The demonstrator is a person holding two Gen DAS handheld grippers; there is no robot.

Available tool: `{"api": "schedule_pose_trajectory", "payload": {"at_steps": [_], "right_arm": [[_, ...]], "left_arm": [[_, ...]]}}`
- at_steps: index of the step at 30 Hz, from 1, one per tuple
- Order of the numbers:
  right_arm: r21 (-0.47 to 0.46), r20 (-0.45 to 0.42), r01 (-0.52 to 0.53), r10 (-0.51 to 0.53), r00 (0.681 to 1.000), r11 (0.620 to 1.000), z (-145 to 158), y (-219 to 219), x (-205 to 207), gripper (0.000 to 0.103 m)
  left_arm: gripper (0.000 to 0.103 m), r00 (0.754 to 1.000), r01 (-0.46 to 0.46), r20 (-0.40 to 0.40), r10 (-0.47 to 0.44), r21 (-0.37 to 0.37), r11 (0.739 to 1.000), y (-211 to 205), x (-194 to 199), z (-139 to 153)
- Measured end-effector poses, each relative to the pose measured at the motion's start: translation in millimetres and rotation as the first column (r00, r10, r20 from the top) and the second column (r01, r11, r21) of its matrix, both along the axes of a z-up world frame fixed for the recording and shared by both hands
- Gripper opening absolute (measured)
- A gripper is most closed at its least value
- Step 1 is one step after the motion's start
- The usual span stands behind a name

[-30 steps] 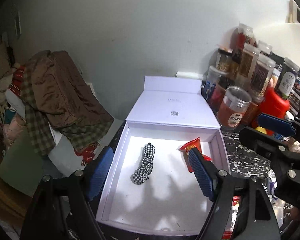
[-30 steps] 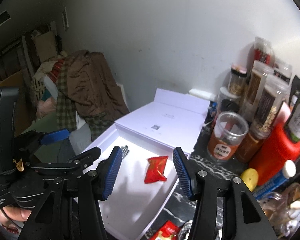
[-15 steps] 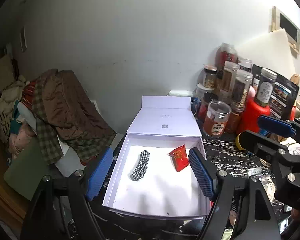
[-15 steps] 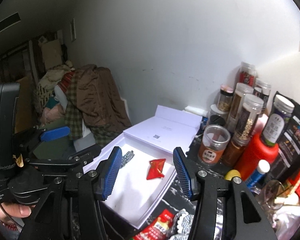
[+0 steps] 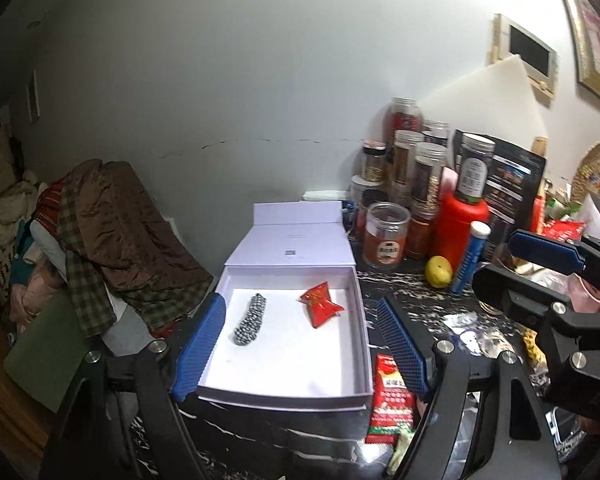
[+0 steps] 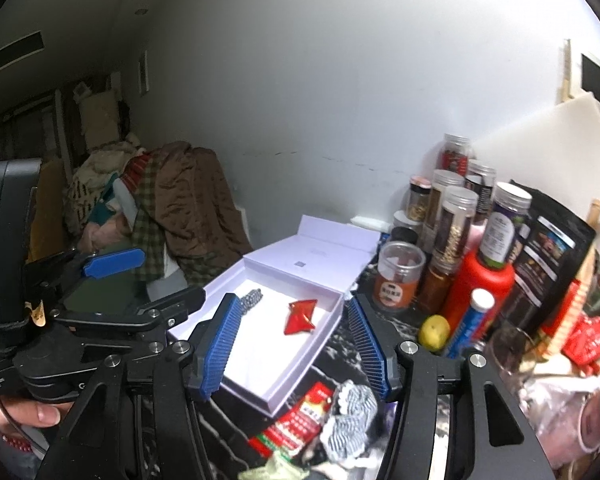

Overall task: Organize soft objects
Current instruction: 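Withdraw both grippers from the box back over the countertop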

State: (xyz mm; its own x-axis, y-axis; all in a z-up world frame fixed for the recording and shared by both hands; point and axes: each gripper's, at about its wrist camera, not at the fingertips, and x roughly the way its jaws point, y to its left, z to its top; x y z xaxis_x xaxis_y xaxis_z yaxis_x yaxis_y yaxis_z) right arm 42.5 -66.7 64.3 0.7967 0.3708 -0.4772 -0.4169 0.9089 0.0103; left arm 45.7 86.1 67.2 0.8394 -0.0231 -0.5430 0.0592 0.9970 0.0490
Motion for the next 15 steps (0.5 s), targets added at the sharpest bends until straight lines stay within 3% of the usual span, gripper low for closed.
{"api": "schedule_pose_trajectory", "payload": {"at_steps": [15], "right_arm": [[0.011,-0.017,0.054,-0.054,0.998,0.998,-16.2,-34.8,-54.4,0.056]], "left_arm": [[0.078,0.991,0.136,0.005,-0.136,0.005,0.991,-42.8,-46.5,-14.4]]}}
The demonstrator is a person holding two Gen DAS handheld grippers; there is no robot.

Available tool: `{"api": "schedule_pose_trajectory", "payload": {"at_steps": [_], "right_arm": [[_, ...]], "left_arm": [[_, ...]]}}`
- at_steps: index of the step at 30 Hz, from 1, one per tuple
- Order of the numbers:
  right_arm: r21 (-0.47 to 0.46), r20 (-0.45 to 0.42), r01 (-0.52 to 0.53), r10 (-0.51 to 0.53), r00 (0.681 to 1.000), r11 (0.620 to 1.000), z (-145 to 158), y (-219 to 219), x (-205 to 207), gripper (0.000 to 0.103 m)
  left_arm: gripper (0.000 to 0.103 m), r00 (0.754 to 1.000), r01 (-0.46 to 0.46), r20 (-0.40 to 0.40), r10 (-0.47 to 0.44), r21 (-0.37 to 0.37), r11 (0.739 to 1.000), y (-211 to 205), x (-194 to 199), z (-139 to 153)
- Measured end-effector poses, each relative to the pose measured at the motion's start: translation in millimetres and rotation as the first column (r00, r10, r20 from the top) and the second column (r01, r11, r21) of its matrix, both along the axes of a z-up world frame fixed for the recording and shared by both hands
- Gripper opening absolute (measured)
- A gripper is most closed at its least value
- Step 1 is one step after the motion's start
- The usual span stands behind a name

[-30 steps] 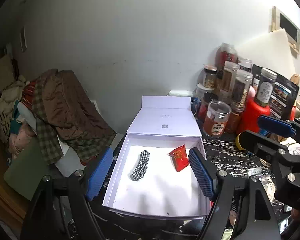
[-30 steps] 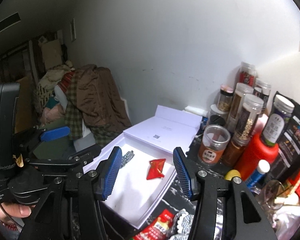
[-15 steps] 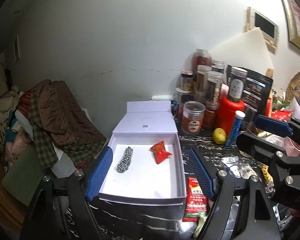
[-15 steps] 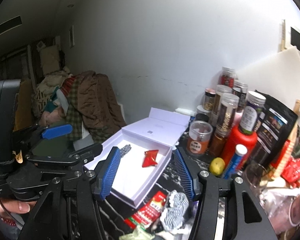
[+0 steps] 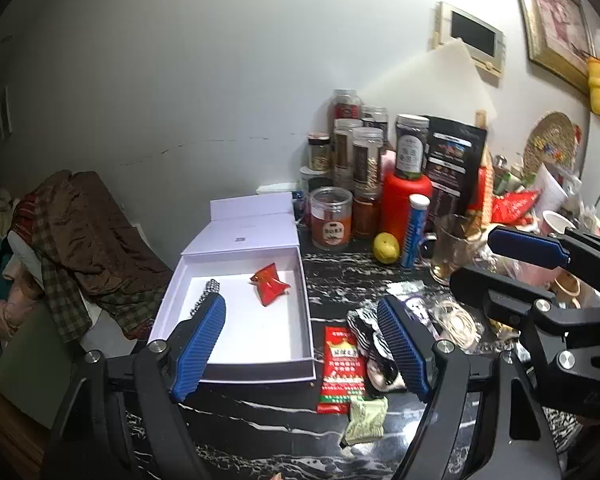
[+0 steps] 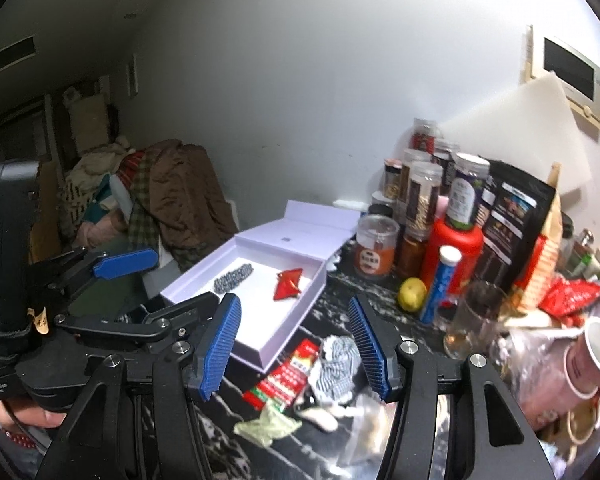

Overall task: Organize soft objects
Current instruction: 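Withdraw both grippers from the box back over the countertop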

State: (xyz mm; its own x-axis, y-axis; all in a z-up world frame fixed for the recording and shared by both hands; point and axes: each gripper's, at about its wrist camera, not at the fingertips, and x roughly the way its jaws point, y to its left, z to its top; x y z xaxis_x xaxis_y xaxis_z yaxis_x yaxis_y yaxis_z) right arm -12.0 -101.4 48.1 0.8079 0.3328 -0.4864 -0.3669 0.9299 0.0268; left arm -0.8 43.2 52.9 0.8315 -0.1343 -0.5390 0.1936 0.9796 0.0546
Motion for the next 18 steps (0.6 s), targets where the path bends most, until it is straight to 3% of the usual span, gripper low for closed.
{"api": "schedule_pose_trajectory", "payload": {"at_steps": [18], "right_arm": [[0.035,-0.145,0.104,-0.098,0.985,0.994,-60.1,-46.1,-25.9,0.056]], "left_arm": [[0.078,0.991,0.087,-0.102,-0.085,0.014,0.996,-31.7,-22.8,-47.1]]}}
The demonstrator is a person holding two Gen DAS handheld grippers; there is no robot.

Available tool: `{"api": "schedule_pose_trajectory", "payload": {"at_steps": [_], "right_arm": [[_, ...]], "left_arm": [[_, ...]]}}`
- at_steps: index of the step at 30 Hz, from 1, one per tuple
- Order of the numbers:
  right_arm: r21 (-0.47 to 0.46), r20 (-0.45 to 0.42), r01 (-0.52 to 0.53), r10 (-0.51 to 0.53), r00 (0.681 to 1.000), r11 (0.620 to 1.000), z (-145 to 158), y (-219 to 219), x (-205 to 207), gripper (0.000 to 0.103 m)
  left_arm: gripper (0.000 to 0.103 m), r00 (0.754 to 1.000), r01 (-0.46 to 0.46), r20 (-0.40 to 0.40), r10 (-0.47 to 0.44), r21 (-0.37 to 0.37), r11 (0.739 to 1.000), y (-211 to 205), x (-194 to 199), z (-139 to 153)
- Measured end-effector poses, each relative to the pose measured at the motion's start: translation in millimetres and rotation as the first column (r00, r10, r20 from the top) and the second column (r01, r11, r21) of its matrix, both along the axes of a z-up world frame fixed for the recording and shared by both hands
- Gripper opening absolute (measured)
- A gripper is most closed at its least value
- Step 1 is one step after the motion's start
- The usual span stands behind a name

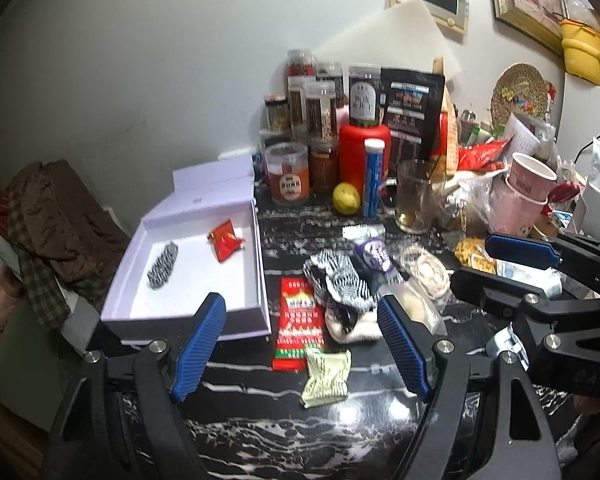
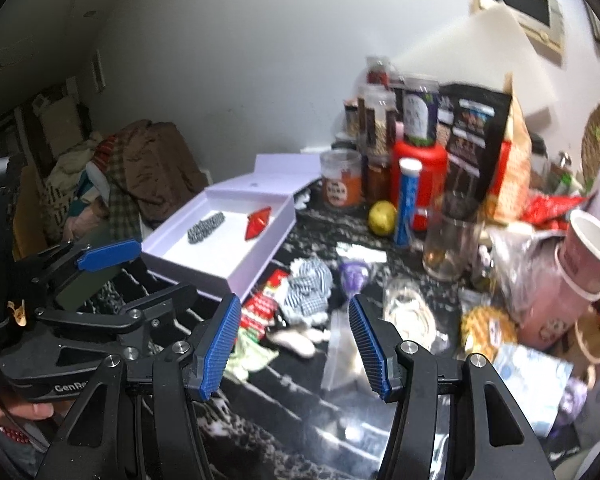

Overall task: Organize soft objects
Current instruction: 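Withdraw both grippers from the box back over the countertop, then grasp the pale green paper packet with the right gripper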

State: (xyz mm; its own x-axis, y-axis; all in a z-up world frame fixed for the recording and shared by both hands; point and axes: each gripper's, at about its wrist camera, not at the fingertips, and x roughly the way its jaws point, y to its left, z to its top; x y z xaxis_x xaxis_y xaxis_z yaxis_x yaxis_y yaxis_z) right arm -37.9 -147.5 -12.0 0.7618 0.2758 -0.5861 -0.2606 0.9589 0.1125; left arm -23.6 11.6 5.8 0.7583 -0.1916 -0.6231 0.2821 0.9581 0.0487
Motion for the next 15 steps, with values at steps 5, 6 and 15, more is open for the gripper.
{"api": "schedule_pose_trajectory", "payload": {"at_steps": [5,6,15], "right_arm": [[0.018,-0.044,0.007,-0.006,0.999,1.0,-19.7,-4.7,-0.2,0.057],[0.022,-0.053,0.007,-0.006,0.999,1.0,-23.7,-4.9,-0.5,0.057],[0.045,-0.113,-0.041,0.045,0.993,0.998,-47.7,7.1,3.9,0.056]], "left_arm": [[0.078,0.998,-0.008,-0.058,0.007,-0.016,1.0,3.1,2.2,-18.5],[0.078,0.998,-0.012,-0.067,0.01,-0.019,1.0,4.5,2.2,-22.0],[0.078,0.989,-0.054,-0.138,0.048,-0.04,0.998,20.9,2.4,-46.1]]}}
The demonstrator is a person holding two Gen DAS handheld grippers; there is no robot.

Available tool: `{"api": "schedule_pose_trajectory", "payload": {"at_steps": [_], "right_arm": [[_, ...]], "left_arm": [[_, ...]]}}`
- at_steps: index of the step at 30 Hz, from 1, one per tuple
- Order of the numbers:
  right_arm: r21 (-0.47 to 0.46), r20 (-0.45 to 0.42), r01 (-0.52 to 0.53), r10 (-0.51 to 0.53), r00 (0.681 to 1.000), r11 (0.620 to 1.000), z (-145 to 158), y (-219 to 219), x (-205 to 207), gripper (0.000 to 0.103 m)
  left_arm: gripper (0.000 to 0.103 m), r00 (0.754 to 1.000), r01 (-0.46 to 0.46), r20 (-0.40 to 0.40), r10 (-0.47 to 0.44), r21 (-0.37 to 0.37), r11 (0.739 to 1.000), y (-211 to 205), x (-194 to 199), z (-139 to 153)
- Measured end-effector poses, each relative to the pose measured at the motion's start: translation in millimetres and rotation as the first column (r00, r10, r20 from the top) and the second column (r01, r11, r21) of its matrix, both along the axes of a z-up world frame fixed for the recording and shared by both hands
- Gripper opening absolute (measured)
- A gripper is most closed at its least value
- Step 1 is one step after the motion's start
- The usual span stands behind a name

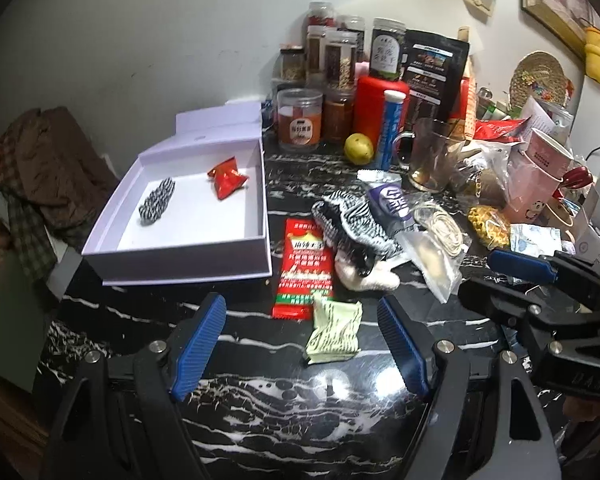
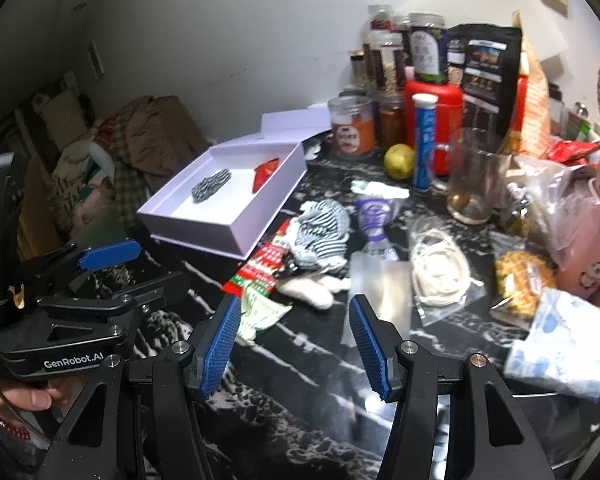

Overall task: Organize soft objects
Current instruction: 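Grasp the pale green paper packet with the right gripper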

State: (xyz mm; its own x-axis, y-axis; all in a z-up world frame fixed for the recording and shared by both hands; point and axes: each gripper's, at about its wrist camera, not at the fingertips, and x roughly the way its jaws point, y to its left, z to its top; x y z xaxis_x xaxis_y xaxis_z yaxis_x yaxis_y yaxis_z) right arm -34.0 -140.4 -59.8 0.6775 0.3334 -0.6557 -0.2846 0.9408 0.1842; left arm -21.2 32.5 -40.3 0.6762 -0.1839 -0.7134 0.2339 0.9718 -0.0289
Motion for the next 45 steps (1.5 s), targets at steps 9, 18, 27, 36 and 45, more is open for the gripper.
{"api": "schedule_pose_trajectory", "payload": {"at_steps": [9,18,27,36,45], "right_arm": [[0.019,-0.061,-0.075,0.076,0.995,0.997,-28.5,23.6,12.7,0.067],[-0.032,-0.11,-0.138,0.133,0.985,0.99,-59.6,57.3,30.9,0.089],[-0.08,-0.153,-0.143,0.129,0.98,0.987,-80.3,83.9,51.6,0.089],[-0.123,-0.18,-0.1,0.077,0.981,0.987,-90.8,86.0,60.2,0.073],[-0.06,-0.196,-0.129,0.115,0.974,0.99,-87.8,75.1,51.6,0.067]], "left_arm": [[0.078,0.996,-0.065,-0.056,0.062,-0.051,0.997,26.4,-1.4,-17.0],[0.078,0.989,-0.131,-0.081,0.127,-0.047,0.99,51.3,-2.1,-29.7],[0.078,0.981,-0.174,-0.094,0.17,-0.034,0.984,65.9,2.4,-37.2],[0.078,0.979,-0.183,-0.101,0.177,-0.054,0.982,69.9,6.6,-38.8],[0.078,0.981,-0.172,-0.097,0.167,-0.042,0.984,62.0,7.7,-38.8]]}}
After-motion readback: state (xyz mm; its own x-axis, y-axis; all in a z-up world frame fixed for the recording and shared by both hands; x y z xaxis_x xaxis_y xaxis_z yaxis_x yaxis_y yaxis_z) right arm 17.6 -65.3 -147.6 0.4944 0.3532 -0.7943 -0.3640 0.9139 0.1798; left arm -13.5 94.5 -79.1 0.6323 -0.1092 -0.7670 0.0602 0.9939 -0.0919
